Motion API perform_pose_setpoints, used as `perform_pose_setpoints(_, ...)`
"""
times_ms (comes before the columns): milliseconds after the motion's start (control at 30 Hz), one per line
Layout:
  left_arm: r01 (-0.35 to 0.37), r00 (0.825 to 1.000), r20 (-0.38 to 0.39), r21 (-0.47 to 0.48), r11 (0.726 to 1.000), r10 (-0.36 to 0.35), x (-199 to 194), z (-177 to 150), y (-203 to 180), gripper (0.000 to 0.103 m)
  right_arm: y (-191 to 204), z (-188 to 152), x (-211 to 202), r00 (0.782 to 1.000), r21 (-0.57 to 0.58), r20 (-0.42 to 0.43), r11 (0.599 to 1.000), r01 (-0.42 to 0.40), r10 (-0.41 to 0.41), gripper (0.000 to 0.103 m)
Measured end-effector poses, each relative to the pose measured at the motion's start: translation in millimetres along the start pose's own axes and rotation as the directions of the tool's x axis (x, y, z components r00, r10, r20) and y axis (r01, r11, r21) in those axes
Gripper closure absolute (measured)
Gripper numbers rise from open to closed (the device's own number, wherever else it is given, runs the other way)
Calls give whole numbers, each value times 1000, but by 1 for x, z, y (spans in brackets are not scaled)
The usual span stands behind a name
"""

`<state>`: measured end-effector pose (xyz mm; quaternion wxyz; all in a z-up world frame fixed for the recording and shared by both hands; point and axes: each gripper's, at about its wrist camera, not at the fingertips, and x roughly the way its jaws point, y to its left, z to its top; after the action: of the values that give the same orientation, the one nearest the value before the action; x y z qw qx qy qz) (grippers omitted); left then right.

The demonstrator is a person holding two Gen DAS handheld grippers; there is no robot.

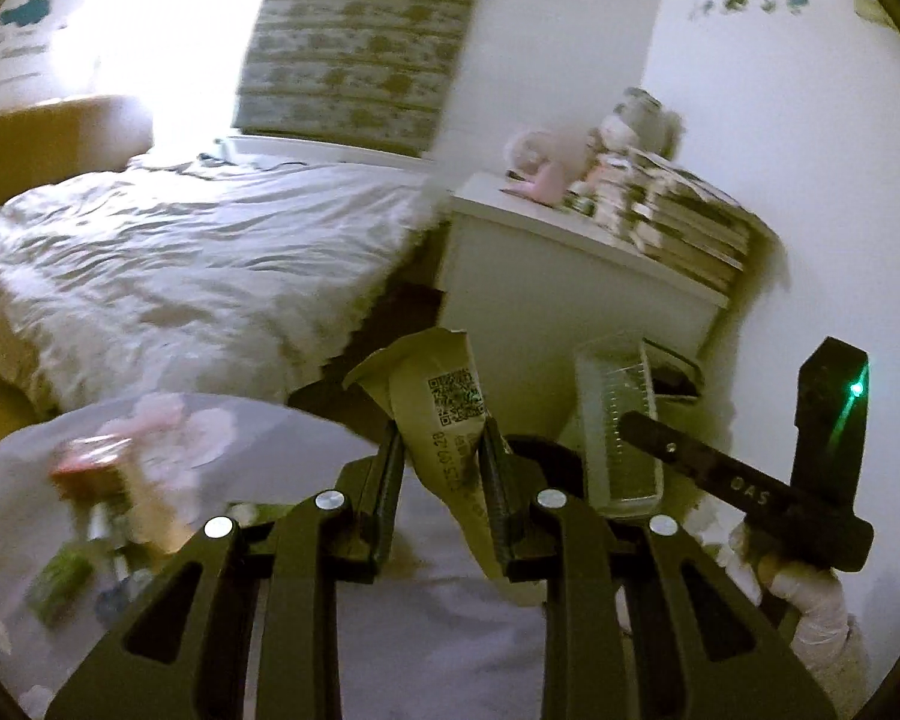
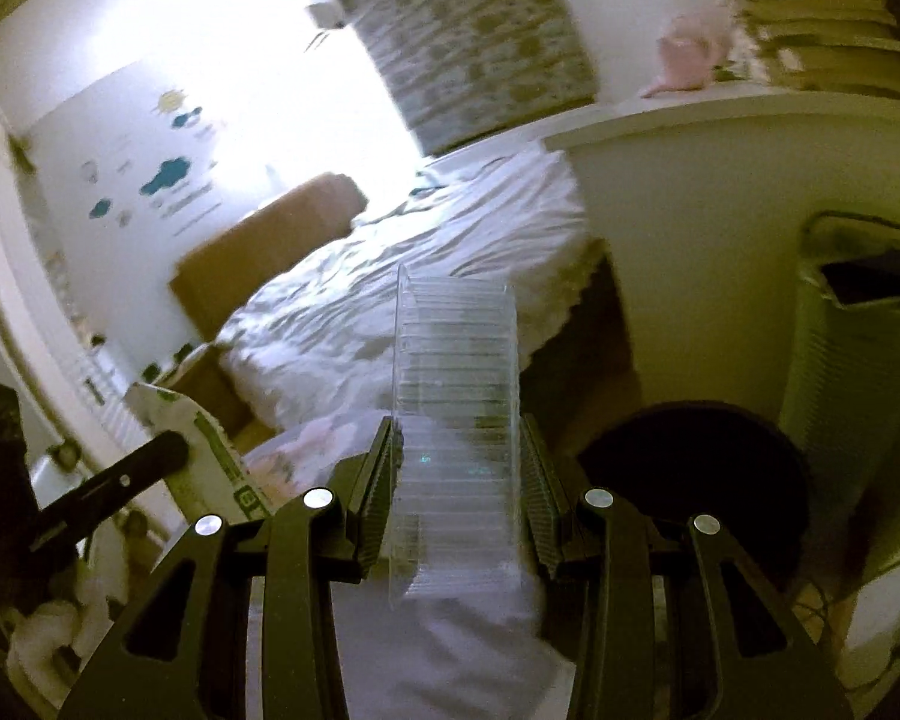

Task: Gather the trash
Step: 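Carry both items to the black bin and open both tools to drop them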

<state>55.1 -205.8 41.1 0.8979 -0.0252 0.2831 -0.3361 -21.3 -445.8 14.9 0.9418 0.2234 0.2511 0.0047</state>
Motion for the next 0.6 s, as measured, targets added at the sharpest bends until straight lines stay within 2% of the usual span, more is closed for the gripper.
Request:
perform_pose_setpoints(300,85,996,-33,77,993,-83,48,8,-54,78,-62,-1,-10,997,91,14,993,80,-82,63)
perform_pose_setpoints(600,116,991,-73,109,987,-109,84,6,-81,78,-103,-14,-5,992,164,-15,978,130,-129,63)
